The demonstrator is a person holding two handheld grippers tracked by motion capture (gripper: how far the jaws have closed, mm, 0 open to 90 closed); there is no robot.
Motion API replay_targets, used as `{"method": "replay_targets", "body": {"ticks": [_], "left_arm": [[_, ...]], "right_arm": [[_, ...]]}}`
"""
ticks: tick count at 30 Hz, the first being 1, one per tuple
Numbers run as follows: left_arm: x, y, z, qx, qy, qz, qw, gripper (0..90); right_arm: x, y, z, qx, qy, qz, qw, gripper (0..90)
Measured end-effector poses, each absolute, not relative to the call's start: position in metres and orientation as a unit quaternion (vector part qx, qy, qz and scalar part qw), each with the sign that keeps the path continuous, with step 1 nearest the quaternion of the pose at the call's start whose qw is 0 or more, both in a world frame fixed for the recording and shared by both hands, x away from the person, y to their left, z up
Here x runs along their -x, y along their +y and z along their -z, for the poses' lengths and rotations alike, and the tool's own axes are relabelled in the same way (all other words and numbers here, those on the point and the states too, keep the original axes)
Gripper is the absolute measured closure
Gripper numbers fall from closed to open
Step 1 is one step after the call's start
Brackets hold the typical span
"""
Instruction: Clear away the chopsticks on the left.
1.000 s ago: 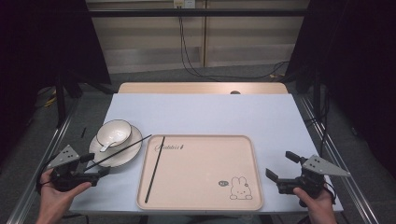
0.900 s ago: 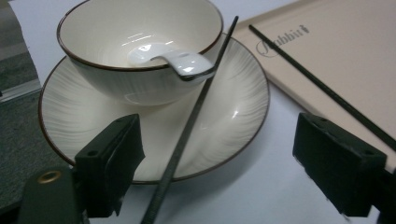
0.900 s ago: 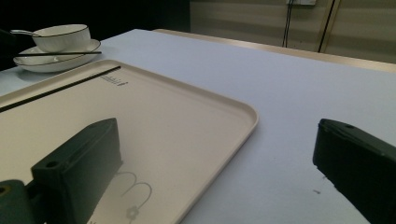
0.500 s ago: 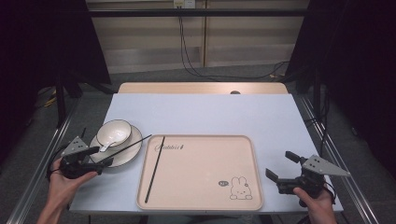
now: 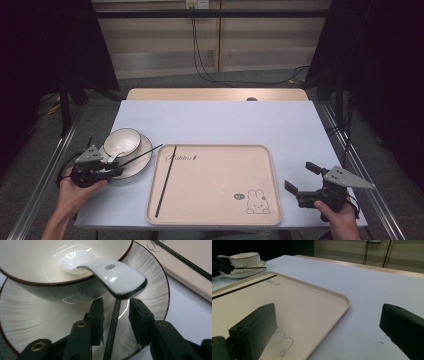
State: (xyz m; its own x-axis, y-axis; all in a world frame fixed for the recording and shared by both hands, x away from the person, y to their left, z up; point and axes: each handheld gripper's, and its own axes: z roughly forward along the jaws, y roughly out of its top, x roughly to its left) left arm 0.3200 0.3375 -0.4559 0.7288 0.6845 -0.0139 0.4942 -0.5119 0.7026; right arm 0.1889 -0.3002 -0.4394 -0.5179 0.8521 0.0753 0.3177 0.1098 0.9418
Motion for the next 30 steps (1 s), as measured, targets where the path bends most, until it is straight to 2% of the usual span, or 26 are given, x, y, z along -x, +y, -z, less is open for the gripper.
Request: {"method": "replay_targets", "body": {"ticks": [4, 7, 10, 25, 30], "left_arm": [[-0.323, 0.333, 0.458, -0.869, 0.335, -0.122, 0.342, 70.6], [-0.322, 0.333, 0.458, -0.87, 0.33, -0.114, 0.348, 80.3], [-0.321, 0.332, 0.457, -0.871, 0.329, -0.105, 0.349, 85.0], [-0.304, 0.333, 0.438, -0.85, 0.351, -0.096, 0.381, 85.6], [-0.296, 0.332, 0.432, -0.834, 0.376, -0.092, 0.394, 85.6]], "right_arm": [[-0.189, -0.3, 0.439, -0.42, 0.697, -0.521, 0.256, 0.6], [-0.189, -0.3, 0.439, -0.418, 0.699, -0.52, 0.259, 0.6], [-0.189, -0.3, 0.439, -0.418, 0.699, -0.519, 0.258, 0.6], [-0.189, -0.3, 0.439, -0.418, 0.699, -0.52, 0.257, 0.6], [-0.189, -0.3, 0.439, -0.416, 0.699, -0.521, 0.258, 0.6]]}}
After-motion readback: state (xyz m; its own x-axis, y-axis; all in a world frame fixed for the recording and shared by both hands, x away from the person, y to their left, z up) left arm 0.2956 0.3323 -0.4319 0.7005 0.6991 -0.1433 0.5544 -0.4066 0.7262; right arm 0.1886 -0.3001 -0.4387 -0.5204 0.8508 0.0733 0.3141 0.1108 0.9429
